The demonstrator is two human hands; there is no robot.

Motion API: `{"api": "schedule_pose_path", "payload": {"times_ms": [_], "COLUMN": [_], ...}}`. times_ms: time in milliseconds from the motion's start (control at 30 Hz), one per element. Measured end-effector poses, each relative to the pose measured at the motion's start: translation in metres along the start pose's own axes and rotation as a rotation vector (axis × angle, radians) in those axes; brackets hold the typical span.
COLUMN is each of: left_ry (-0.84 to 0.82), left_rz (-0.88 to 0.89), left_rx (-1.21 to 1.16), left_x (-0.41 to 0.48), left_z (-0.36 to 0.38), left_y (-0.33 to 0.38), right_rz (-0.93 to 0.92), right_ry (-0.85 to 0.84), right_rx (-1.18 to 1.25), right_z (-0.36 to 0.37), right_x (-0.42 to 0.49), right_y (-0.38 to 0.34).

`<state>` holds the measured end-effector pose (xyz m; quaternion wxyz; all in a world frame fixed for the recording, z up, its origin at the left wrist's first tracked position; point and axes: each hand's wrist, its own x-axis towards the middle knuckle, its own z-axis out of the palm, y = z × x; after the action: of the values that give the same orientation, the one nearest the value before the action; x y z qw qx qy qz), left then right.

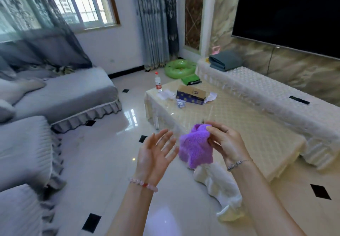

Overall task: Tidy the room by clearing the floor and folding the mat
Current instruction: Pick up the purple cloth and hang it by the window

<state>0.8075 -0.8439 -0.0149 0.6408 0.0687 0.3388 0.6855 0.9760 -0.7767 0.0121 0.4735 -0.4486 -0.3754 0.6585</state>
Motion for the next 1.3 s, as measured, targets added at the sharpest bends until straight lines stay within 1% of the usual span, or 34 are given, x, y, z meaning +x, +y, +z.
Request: {"api": "schedule_pose_path", "payload": {"times_ms": [100, 200, 433, 533, 700, 800, 933, 1133, 1300], "left_ry": [0.010, 0.051, 0.153, 0.197, 0.239, 0.255, 0.266, 0.265, 0.267], "left_rz": [0.030, 0.073, 0.198, 0.226, 0.256, 0.252, 0.273, 0.253, 0.209], "left_rx": [0.015, 0.001, -0.096, -0.135, -0.217, -0.211, -0.189, -0.232, -0.226], "left_x": [0.007, 0.014, 0.046, 0.073, 0.145, 0.196, 0.261, 0.339, 0.417], "left_z": [-0.028, -0.058, -0.118, -0.135, -0.149, -0.145, -0.144, -0.158, -0.179], "left_y": [0.052, 0.100, 0.187, 0.216, 0.273, 0.309, 0.359, 0.417, 0.468], "right_rz": [0.002, 0.044, 0.085, 0.105, 0.128, 0.166, 0.155, 0.141, 0.137], "right_ry": [-0.040, -0.086, -0.234, -0.293, -0.356, -0.364, -0.385, -0.388, -0.332], "right_rx": [0.033, 0.051, -0.116, -0.147, -0.184, -0.167, -0.187, -0.205, -0.247], "right_z": [0.061, 0.121, 0.233, 0.273, 0.332, 0.367, 0.414, 0.476, 0.522], "right_x": [0.015, 0.031, 0.091, 0.128, 0.207, 0.259, 0.329, 0.416, 0.487], "right_y": [0.016, 0.034, 0.067, 0.075, 0.082, 0.077, 0.068, 0.066, 0.078]}}
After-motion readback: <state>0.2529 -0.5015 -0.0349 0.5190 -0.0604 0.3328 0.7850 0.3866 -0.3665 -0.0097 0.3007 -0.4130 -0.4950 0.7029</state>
